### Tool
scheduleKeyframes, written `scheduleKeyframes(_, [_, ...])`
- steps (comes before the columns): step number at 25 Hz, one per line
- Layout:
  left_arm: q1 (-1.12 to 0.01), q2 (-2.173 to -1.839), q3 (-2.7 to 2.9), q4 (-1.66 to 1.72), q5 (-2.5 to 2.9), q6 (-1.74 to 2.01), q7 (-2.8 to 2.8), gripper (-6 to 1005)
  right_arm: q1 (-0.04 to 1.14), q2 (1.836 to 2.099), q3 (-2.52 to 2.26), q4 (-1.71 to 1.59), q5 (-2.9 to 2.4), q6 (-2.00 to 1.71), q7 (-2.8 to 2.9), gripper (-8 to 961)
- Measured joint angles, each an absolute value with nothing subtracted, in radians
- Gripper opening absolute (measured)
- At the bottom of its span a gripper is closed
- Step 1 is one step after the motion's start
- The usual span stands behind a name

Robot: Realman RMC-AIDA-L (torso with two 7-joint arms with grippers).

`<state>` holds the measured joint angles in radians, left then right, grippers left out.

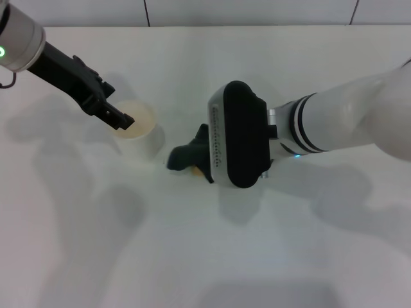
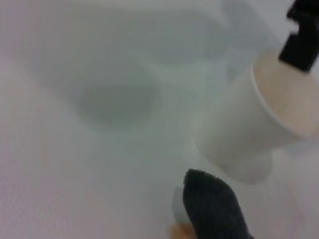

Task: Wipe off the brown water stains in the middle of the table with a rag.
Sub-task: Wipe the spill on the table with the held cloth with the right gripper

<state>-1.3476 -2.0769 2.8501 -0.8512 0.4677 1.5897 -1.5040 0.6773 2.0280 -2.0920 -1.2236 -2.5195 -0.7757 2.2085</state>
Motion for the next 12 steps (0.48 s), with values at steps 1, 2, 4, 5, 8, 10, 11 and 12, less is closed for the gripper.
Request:
scheduleKeyframes(1, [-1.349, -2.077, 2.85, -0.851, 0.468, 1.59, -1.504, 860, 0.681, 2.028, -2.087, -1.21, -2.52, -0.774, 2.209, 55])
scheduleKeyframes(2, [-1.35, -2.077, 2.85, -0.85, 0.468, 1.589, -1.505, 860, 0.684, 2.028, -2.08, -1.193, -2.52, -0.769, 2.209, 55])
scheduleKeyframes(4, [-1.351, -2.077, 2.85, -0.847, 0.468, 1.589, -1.505, 860, 0.686, 2.028, -2.062, -1.163, -2.521, -0.758, 2.209, 54])
scheduleKeyframes(5, [-1.351, -2.077, 2.85, -0.845, 0.468, 1.589, -1.505, 860, 0.684, 2.028, -2.05, -1.155, -2.521, -0.755, 2.209, 54])
scheduleKeyframes(8, [-1.351, -2.077, 2.85, -0.844, 0.468, 1.587, -1.505, 860, 0.669, 2.026, -1.997, -1.145, -2.522, -0.759, 2.209, 54])
scheduleKeyframes(10, [-1.351, -2.077, 2.85, -0.844, 0.468, 1.586, -1.505, 860, 0.656, 2.025, -1.952, -1.148, -2.522, -0.777, 2.209, 54])
scheduleKeyframes(11, [-1.351, -2.077, 2.85, -0.844, 0.468, 1.586, -1.506, 860, 0.652, 2.025, -1.937, -1.15, -2.522, -0.787, 2.209, 54])
scheduleKeyframes(12, [-1.352, -2.077, 2.85, -0.844, 0.468, 1.586, -1.506, 860, 0.65, 2.025, -1.919, -1.152, -2.52, -0.808, 2.209, 54])
